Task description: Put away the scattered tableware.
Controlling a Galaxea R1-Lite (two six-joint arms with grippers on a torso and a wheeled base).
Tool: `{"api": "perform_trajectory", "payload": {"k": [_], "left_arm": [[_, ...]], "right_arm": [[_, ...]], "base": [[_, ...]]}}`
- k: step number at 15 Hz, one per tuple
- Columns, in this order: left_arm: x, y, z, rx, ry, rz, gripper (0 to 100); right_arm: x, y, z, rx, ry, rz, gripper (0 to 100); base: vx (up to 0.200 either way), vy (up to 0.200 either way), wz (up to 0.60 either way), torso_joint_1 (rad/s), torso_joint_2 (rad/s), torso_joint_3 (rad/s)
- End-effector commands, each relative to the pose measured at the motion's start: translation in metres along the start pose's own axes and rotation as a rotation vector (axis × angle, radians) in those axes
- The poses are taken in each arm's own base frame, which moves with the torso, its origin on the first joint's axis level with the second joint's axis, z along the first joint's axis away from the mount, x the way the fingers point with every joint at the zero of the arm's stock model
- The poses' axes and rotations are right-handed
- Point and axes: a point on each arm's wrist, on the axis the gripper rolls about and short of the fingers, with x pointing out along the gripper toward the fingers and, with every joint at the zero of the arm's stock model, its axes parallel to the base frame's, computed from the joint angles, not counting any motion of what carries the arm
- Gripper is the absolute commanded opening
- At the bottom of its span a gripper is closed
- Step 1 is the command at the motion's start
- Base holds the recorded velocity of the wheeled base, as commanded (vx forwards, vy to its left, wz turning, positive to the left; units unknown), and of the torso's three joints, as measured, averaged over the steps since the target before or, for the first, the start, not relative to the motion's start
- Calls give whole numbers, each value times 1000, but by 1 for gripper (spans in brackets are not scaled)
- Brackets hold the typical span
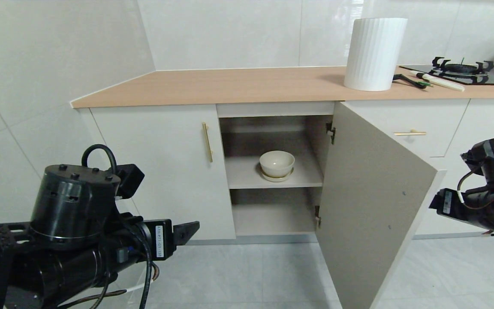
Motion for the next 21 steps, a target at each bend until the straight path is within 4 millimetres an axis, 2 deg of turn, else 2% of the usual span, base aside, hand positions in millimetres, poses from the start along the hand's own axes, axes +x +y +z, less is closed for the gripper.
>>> {"api": "perform_trajectory", "payload": {"k": [1, 7, 9, 11, 13, 16, 21], "left_arm": [[0, 0, 0, 0, 0, -1, 100], [-2, -1, 4, -29, -22, -10, 100], [-3, -1, 4, -29, -23, -11, 100], [-2, -1, 4, -27, -22, -10, 100], [-3, -1, 5, -27, -26, -9, 100], [-3, -1, 5, -25, -31, -8, 100], [-1, -1, 4, -22, -33, 1, 100]], "right_arm": [[-2, 13, -9, -31, 9, 40, 100], [-10, 86, -30, -166, -33, 276, 100], [-2, 110, -31, -198, -30, 314, 100], [8, 126, -31, -213, -25, 330, 100], [20, 155, -32, -234, -30, 368, 100], [27, 174, -32, -242, -38, 395, 100], [44, 180, -43, -258, -4, 384, 100]], "base": [[0, 0, 0, 0, 0, 0], [0, 0, 0, 0, 0, 0], [0, 0, 0, 0, 0, 0], [0, 0, 0, 0, 0, 0], [0, 0, 0, 0, 0, 0], [0, 0, 0, 0, 0, 0], [0, 0, 0, 0, 0, 0]]}}
